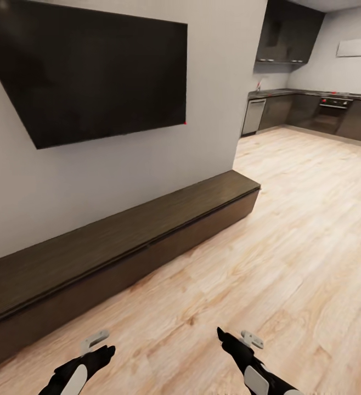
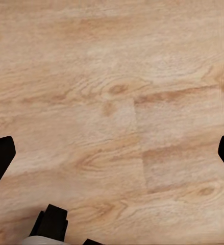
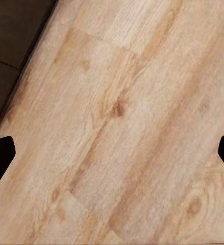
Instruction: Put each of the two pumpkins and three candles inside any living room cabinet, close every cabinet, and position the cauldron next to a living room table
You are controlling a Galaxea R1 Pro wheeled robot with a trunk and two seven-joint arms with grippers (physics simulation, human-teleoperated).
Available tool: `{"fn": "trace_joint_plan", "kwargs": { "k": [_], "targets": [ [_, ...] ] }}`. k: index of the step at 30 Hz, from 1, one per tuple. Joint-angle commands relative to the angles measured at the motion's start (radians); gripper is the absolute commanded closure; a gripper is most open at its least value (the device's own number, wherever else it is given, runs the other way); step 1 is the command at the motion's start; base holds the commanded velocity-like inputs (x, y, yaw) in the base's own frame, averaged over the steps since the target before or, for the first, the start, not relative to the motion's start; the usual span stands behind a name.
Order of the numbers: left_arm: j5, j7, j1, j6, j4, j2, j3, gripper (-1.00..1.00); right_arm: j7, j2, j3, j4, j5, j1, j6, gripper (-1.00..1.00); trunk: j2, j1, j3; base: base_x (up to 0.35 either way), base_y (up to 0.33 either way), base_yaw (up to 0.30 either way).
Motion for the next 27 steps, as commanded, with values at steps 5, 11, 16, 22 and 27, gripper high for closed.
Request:
{"fn": "trace_joint_plan", "kwargs": {
  "k": [5,11,16,22,27],
  "targets": [
    [0.010,0.010,-0.004,0.000,0.007,-0.002,-0.005,-1.00,0.003,0.000,-0.063,0.031,-0.011,-0.001,-0.027,-1.00,0.035,-0.019,0.017,0.000,0.000,-0.280],
    [0.003,0.011,-0.013,-0.003,0.065,-0.007,-0.006,-1.00,0.000,0.000,-0.133,0.062,-0.011,-0.001,-0.037,-1.00,0.077,-0.042,0.038,0.000,0.000,-0.280],
    [0.002,0.011,-0.015,-0.032,0.093,-0.008,-0.006,-1.00,-0.003,-0.001,-0.197,0.080,-0.011,-0.002,-0.042,-1.00,0.112,-0.061,0.056,0.000,0.000,-0.280],
    [-0.006,0.011,-0.015,-0.043,0.098,-0.008,-0.006,-1.00,-0.004,-0.003,-0.215,0.083,-0.011,-0.002,-0.043,-1.00,0.154,-0.084,0.077,0.000,0.000,-0.280],
    [-0.007,0.011,-0.014,-0.062,0.097,-0.007,-0.005,-1.00,-0.004,-0.002,-0.217,0.084,-0.011,-0.001,-0.053,-1.00,0.189,-0.104,0.095,0.000,0.000,-0.280]
  ]
}}
